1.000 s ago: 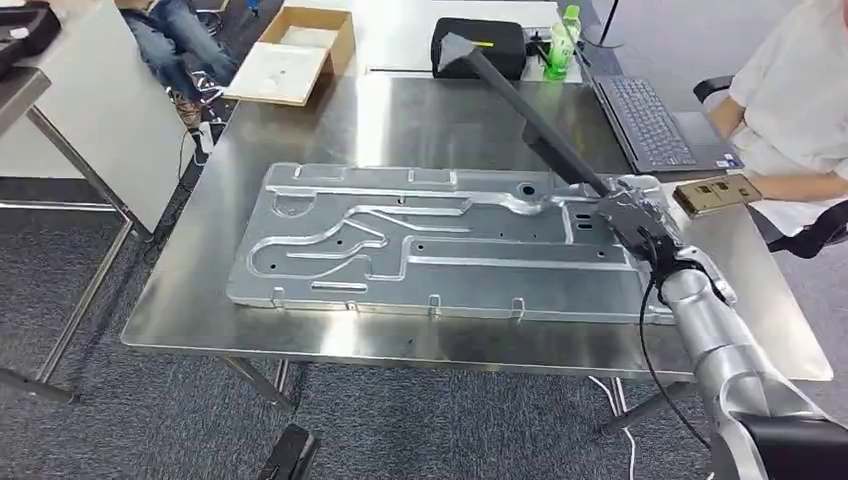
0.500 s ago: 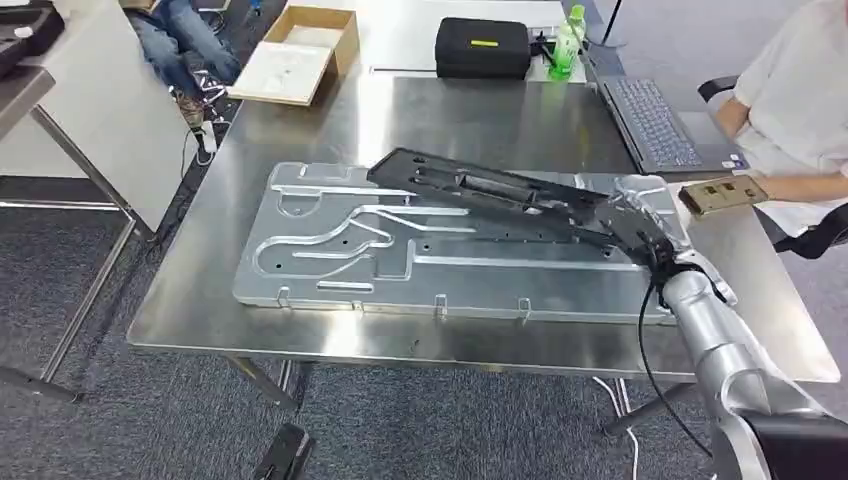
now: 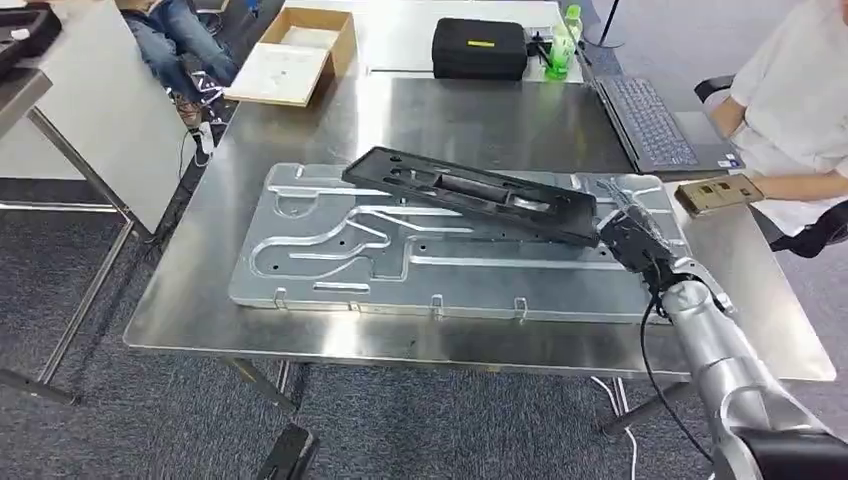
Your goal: Take the parts from the cabinet and place them on the table.
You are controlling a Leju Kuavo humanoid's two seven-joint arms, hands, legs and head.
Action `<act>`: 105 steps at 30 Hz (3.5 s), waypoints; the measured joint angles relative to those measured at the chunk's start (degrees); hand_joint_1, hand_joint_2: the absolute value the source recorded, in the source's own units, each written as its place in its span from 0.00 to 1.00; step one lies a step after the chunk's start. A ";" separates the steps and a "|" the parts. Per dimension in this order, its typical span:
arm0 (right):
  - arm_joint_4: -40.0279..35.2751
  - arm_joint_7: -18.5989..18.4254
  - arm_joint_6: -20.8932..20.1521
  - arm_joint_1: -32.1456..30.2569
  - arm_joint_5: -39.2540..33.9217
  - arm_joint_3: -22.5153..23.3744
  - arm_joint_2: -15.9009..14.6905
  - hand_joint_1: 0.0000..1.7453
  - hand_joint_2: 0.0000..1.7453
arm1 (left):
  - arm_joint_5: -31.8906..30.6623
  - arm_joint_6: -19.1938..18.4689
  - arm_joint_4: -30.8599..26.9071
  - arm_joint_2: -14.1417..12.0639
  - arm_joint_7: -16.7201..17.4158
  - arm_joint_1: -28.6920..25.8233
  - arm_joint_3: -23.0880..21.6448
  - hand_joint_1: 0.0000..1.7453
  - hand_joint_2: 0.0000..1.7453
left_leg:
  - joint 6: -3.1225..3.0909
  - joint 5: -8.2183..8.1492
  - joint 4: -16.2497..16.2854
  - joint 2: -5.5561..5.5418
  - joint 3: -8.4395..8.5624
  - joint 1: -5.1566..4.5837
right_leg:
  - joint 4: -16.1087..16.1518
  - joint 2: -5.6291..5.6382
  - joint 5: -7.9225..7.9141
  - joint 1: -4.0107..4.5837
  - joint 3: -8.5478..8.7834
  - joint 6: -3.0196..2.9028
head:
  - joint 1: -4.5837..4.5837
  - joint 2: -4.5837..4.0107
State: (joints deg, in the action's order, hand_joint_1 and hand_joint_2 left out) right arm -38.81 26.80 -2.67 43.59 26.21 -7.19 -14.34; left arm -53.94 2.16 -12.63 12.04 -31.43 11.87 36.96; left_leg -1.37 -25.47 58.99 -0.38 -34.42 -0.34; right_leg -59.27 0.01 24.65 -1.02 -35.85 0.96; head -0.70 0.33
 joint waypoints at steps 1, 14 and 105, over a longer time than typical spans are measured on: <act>-1.01 -0.13 0.04 -0.56 -0.11 0.00 0.15 0.00 0.00 | 0.00 0.00 0.00 0.00 0.00 -0.01 0.00 0.00 0.00 | -0.33 0.17 -0.09 -0.01 0.02 -0.06 | 0.29 -0.01 -0.17 -0.09 0.16 0.34 | 0.02 0.00; -11.60 0.53 14.89 -5.88 4.05 0.00 1.31 0.00 0.00 | -0.09 0.85 0.00 0.24 0.42 -0.02 0.02 0.00 0.00 | -0.50 0.13 -0.18 -0.09 0.17 0.04 | -0.30 0.09 0.52 0.18 0.26 0.41 | 0.00 0.00; -42.06 -13.57 39.15 -2.18 42.29 -26.03 11.28 0.00 0.00 | 4.18 -2.45 0.07 -0.04 1.95 -1.12 3.61 0.00 0.00 | -0.76 1.70 -0.01 -6.28 -1.54 0.41 | -0.05 4.96 1.36 -0.34 1.22 -0.61 | 0.70 0.00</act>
State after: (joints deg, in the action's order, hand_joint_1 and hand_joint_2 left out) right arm -80.87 13.22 36.48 41.41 68.50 -33.22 -3.06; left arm -49.77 -0.28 -12.57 12.00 -29.49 10.74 40.57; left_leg -2.13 -23.77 58.99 -6.66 -35.96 0.08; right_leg -59.32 4.97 26.01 -1.36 -34.64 0.35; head 0.00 0.33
